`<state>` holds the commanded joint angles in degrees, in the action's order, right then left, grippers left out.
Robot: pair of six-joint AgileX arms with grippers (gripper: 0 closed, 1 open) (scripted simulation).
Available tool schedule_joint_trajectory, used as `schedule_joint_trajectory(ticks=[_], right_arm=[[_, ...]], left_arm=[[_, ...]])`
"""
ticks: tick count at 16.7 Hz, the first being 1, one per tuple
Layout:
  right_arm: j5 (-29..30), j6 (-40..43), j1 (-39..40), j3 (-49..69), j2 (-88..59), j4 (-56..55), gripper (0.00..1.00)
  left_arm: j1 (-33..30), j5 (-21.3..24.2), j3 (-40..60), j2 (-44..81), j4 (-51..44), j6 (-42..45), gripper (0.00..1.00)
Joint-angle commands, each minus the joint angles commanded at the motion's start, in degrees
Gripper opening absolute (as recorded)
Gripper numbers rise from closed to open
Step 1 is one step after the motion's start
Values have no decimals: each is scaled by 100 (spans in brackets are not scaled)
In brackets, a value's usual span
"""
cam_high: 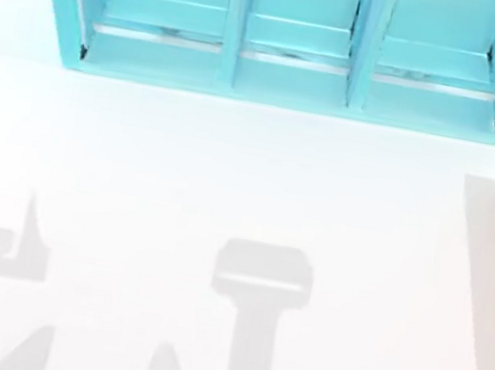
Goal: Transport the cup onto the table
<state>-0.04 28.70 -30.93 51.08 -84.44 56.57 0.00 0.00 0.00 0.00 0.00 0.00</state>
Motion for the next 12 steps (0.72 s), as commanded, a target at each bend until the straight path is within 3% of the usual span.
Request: schedule_joint_trajectory(ticks=[7, 12], right_arm=[[0, 11, -13, -395, -92, -457, 100], [0, 11, -13, -395, -92, -457, 62]], left_arm=[[0, 0, 0, 0, 0, 0, 100], [0, 0, 0, 0, 0, 0, 100]])
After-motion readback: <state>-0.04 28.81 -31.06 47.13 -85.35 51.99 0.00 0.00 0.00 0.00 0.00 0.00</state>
